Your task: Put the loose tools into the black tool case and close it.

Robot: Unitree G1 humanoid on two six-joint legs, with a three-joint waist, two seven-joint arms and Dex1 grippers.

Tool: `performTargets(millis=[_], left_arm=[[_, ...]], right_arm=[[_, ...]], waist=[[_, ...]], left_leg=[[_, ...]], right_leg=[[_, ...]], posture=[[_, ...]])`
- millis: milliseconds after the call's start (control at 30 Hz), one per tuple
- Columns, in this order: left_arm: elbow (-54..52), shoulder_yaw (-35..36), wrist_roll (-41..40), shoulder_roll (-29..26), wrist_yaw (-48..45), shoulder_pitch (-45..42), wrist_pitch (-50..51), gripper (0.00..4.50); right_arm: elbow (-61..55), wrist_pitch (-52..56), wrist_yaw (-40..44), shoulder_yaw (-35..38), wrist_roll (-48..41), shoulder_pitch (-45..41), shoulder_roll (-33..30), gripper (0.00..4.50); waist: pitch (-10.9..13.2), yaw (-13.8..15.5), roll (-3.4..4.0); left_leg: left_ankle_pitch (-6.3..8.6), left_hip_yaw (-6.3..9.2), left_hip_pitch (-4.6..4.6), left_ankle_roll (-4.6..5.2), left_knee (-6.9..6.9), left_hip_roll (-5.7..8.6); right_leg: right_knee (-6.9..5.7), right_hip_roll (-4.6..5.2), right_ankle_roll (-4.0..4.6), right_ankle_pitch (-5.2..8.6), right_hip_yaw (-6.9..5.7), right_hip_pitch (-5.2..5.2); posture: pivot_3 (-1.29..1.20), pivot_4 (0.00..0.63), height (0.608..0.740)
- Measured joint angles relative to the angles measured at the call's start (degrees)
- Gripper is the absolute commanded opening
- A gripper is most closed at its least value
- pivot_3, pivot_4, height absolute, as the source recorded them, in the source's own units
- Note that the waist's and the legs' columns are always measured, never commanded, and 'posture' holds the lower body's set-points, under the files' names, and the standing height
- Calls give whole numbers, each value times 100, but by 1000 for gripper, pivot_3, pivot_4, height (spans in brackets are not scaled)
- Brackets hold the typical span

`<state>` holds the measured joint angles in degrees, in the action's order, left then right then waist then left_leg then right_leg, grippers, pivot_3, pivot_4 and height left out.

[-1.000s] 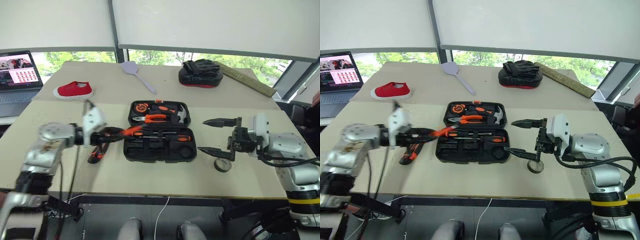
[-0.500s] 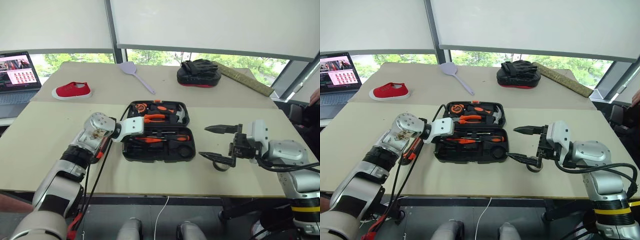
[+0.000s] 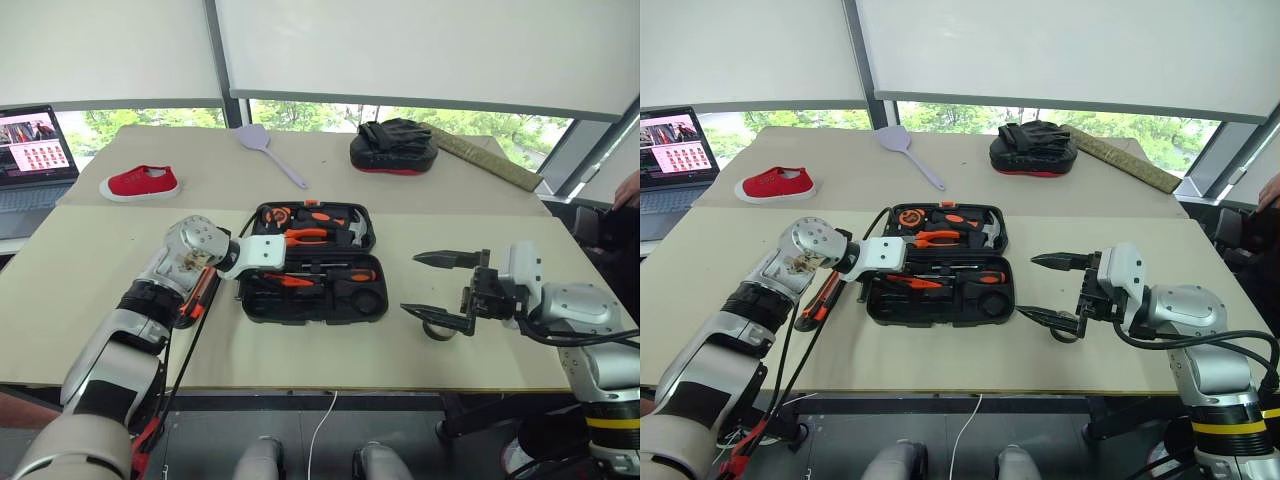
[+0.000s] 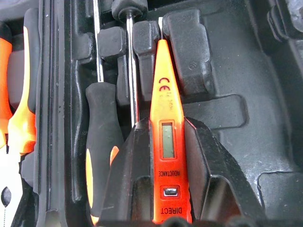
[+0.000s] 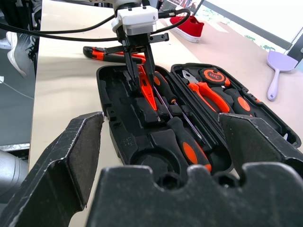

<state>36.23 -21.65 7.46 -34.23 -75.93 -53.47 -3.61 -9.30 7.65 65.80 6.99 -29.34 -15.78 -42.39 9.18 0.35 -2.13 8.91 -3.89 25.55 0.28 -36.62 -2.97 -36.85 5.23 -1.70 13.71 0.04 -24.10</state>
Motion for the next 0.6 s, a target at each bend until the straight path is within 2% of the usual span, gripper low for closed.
performTargets(millis=[100, 267, 400, 533, 600], left_arm=[[-34, 223, -336, 82, -117, 219, -22, 2685], [56, 1065, -1128, 121, -103, 276, -401, 2685], [52, 1322, -1376, 219, -61, 329, -390, 1667], [181, 1313, -1379, 419, 39, 580, -389, 107], [406, 1262, -1283, 515, 172, 624, -384, 107]], right_arm=[[-2, -1, 11, 33, -1, 52, 0, 4500], [-2, -1, 43, 44, -2, 129, 0, 4500], [-2, -1, 44, 45, -2, 128, 0, 4500], [-7, 0, 27, 44, -2, 129, 1, 4500], [-17, 0, 18, 44, -3, 133, 1, 4500]], waist=[[0, 6, 0], [2, 24, -2], [2, 44, -2], [2, 41, -2], [2, 37, -2]], left_leg=[[0, 0, 3, 1, 0, 0], [1, 2, 12, 2, -14, 0], [1, 1, 11, 3, -19, 1], [2, 2, 12, 3, -20, 1], [1, 2, 12, 3, -20, 1]], right_leg=[[0, 1, 0, 0, 1, -4], [-3, 2, -2, -1, -3, -4], [-2, 3, -6, -2, -5, 3], [-3, 2, -6, -3, -5, 1], [-4, 2, -6, -3, -5, 1]], posture=[[0, 150, 740], [0, 150, 740], [0, 150, 740], [0, 150, 740], [0, 150, 740]])
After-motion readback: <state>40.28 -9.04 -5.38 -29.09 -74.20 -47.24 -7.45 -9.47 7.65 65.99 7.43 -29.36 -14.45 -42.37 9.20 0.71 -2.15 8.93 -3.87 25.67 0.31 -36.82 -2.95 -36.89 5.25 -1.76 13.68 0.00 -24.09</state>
